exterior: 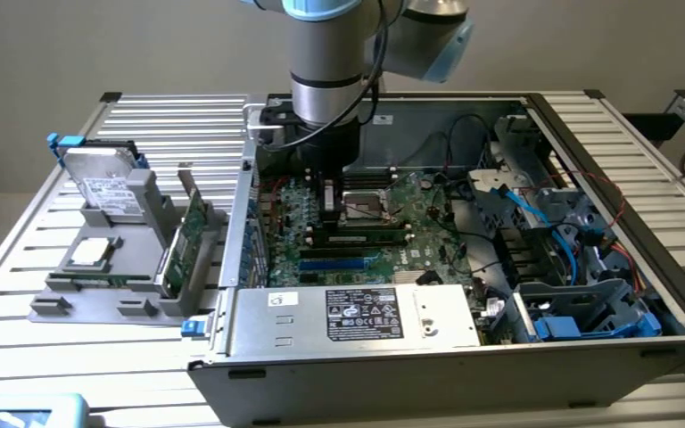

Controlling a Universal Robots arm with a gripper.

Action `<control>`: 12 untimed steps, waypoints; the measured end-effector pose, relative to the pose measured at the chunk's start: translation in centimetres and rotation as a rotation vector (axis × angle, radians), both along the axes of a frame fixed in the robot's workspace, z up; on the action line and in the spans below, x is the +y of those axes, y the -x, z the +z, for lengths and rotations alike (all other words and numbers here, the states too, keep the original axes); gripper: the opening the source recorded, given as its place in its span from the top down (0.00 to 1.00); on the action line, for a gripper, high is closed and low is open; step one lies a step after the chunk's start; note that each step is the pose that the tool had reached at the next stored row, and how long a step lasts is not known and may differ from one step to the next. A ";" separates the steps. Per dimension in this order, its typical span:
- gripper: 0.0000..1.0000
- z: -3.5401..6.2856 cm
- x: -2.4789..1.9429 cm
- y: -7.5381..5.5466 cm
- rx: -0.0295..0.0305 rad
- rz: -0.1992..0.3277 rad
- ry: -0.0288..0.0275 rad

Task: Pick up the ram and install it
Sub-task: 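Press down the ram until it locks into place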

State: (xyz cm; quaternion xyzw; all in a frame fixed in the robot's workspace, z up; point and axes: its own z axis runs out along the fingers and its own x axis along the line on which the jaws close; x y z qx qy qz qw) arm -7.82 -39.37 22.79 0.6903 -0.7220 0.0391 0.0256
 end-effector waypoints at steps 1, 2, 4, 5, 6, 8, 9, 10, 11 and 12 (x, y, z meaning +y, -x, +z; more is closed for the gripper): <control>0.89 -0.10 0.00 0.0 0.0004 0.000 -0.0003; 0.89 -0.21 0.00 0.0 0.0004 0.000 -0.0006; 0.89 -0.38 -0.01 0.0 0.0003 0.000 -0.0006; 0.89 -0.42 0.00 0.0 0.0002 0.000 -0.0007; 0.89 -0.43 -0.01 0.0 0.0002 0.000 -0.0007; 0.89 -0.40 0.00 0.0 -0.0001 0.000 -0.0014; 0.89 -0.29 0.02 0.0 -0.0011 0.000 -0.0028; 0.89 -0.13 0.04 -0.1 -0.0020 0.000 -0.0038; 0.89 0.16 0.02 -0.2 -0.0007 0.000 -0.0023; 0.89 0.40 0.00 -0.4 0.0000 0.000 -0.0014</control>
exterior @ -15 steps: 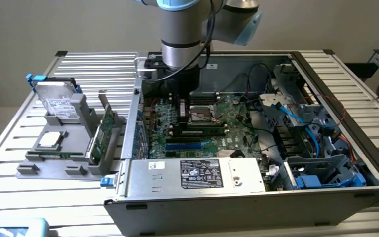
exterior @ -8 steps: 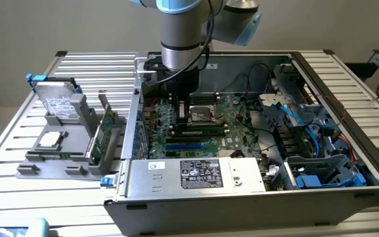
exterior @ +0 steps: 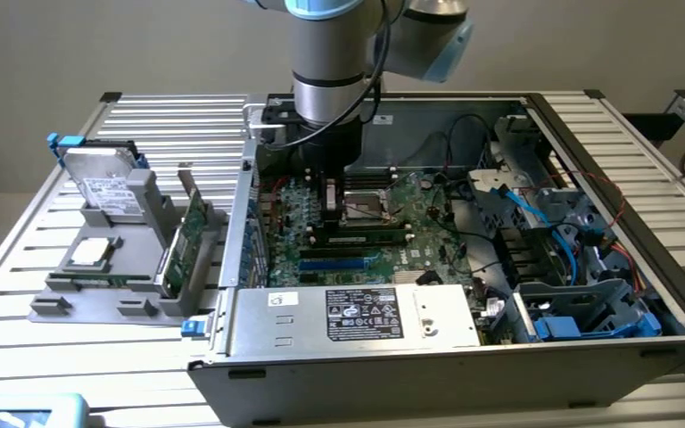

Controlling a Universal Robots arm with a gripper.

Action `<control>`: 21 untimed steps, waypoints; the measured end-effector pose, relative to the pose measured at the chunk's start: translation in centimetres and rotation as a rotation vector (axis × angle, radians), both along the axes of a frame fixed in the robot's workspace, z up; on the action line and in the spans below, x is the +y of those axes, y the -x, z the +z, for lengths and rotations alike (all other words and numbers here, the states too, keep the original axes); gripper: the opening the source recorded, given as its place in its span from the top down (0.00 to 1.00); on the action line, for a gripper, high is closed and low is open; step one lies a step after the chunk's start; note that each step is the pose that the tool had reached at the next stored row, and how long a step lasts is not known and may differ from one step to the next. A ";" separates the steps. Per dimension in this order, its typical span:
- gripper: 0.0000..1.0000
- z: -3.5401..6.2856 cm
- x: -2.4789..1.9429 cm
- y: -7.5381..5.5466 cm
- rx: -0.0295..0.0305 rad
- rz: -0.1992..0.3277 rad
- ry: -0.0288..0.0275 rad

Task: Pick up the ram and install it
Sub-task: 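Press down the ram until it locks into place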

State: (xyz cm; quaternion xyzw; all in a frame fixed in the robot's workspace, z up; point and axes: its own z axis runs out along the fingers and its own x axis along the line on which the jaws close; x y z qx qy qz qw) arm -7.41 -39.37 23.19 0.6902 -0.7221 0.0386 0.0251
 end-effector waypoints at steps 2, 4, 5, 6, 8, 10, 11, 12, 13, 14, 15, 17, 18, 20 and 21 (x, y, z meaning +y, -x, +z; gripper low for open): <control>0.89 0.35 0.00 -0.5 0.0000 0.000 -0.0001; 0.89 0.63 0.01 -1.1 0.0002 0.000 -0.0001; 0.89 0.72 0.01 -1.4 0.0004 0.000 -0.0001; 0.89 0.81 0.00 -1.8 0.0008 0.000 0.0002; 0.89 0.95 0.00 -2.4 0.0014 0.000 0.0002; 0.89 1.10 0.00 -3.0 0.0018 0.000 0.0000; 0.89 1.15 0.00 -3.3 0.0021 0.000 0.0000; 0.89 1.20 -0.01 -3.6 0.0030 0.000 0.0002; 0.89 1.23 -0.02 -3.9 0.0039 0.000 0.0002; 0.89 1.26 -0.04 -4.2 0.0049 0.000 0.0001; 0.89 1.27 -0.06 -4.5 0.0059 0.000 -0.0002; 0.89 1.30 -0.10 -4.8 0.0073 0.000 -0.0002; 0.89 1.32 -0.13 -4.8 0.0079 0.000 0.0001; 0.89 1.33 -0.14 -4.8 0.0082 0.000 0.0002; 0.89 1.33 -0.14 -4.8 0.0086 0.000 0.0001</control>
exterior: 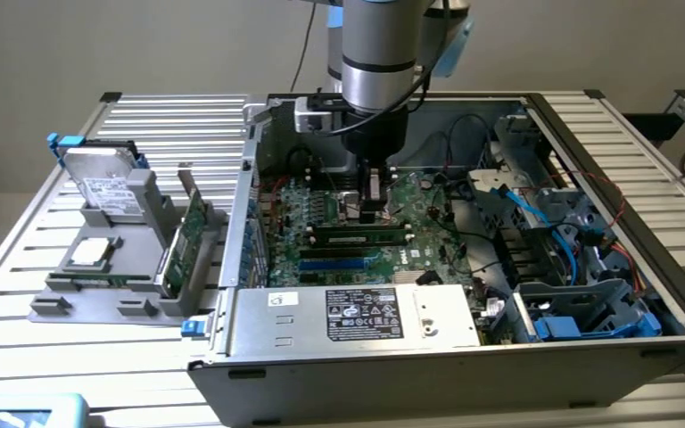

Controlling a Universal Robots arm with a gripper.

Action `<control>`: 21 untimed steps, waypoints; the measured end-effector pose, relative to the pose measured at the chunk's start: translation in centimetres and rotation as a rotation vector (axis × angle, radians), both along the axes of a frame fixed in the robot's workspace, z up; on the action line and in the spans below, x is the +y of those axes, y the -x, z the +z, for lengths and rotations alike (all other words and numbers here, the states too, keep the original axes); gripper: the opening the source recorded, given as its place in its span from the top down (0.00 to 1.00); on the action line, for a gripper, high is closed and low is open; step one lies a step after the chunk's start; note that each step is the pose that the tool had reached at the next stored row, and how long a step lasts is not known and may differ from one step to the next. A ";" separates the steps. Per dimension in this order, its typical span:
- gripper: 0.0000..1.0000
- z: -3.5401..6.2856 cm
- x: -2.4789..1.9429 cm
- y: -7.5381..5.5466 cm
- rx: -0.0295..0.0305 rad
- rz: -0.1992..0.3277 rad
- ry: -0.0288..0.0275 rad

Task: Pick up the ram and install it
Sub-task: 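Press down the ram until it locks into place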

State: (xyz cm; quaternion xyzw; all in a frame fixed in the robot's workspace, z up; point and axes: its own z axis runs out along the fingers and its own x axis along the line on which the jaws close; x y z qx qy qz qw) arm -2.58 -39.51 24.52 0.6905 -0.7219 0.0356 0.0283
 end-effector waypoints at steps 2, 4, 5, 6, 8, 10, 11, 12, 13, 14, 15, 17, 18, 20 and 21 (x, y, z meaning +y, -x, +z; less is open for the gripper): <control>0.89 -0.01 0.00 0.0 -0.0001 0.000 -0.0002; 0.89 -0.01 0.00 0.0 0.0000 0.000 -0.0001; 0.89 -0.01 0.00 0.0 -0.0001 0.000 -0.0002; 0.89 -0.01 0.00 0.0 -0.0001 0.000 -0.0002; 0.89 -0.01 0.00 0.0 0.0000 0.000 -0.0002; 0.89 -0.01 0.00 0.0 -0.0001 -0.002 -0.0001; 0.89 0.00 0.00 0.0 0.0000 -0.010 0.0000; 0.89 0.00 0.00 0.0 0.0000 -0.022 0.0001; 0.89 0.00 0.00 0.0 0.0000 -0.034 0.0000; 0.89 -0.01 0.00 0.0 0.0000 -0.047 0.0000; 0.89 -0.01 0.00 0.0 0.0000 -0.060 0.0002; 0.89 -0.01 0.00 0.0 -0.0001 -0.085 0.0007; 0.89 0.00 0.00 0.0 -0.0001 -0.099 0.0007; 0.89 -0.01 0.00 0.0 -0.0001 -0.125 0.0006; 0.89 -0.01 0.00 0.0 -0.0002 -0.137 0.0008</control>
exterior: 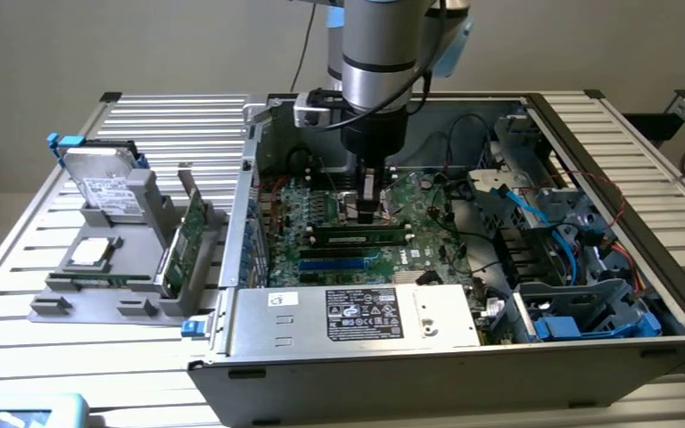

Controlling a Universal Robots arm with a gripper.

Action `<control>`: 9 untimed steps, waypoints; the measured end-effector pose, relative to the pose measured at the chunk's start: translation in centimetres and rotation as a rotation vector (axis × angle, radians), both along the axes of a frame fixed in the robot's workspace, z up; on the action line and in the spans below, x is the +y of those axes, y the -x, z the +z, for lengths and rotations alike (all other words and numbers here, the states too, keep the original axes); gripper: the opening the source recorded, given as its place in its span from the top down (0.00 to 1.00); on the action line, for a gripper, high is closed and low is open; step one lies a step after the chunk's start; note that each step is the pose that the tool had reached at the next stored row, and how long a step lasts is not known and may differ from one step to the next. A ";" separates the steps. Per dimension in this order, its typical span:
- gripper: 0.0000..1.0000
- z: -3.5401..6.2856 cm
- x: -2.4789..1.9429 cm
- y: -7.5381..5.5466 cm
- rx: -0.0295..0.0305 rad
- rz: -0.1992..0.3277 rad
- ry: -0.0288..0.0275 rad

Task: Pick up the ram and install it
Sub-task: 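Press down the ram until it locks into place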

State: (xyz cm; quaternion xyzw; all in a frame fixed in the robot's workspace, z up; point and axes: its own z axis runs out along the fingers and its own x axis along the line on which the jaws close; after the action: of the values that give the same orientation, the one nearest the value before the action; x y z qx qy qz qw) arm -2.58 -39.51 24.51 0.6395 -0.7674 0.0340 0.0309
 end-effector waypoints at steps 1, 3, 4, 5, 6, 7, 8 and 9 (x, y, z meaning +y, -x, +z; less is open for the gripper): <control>0.89 0.00 0.00 0.0 -0.0002 -0.013 0.0000; 0.89 0.00 0.00 0.0 -0.0013 -0.036 0.0001; 0.89 0.00 0.00 0.0 -0.0022 -0.047 0.0002; 0.89 0.00 0.00 0.0 -0.0037 -0.058 0.0001; 0.89 -0.01 0.00 0.0 -0.0053 -0.069 0.0001; 0.89 -0.01 0.01 0.0 -0.0071 -0.079 -0.0002; 0.89 -0.02 0.01 0.0 -0.0090 -0.090 -0.0003; 0.89 -0.01 0.00 0.0 -0.0108 -0.101 -0.0002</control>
State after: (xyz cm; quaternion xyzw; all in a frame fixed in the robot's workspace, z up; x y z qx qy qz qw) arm -2.57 -39.51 24.50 0.6000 -0.7987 0.0358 0.0283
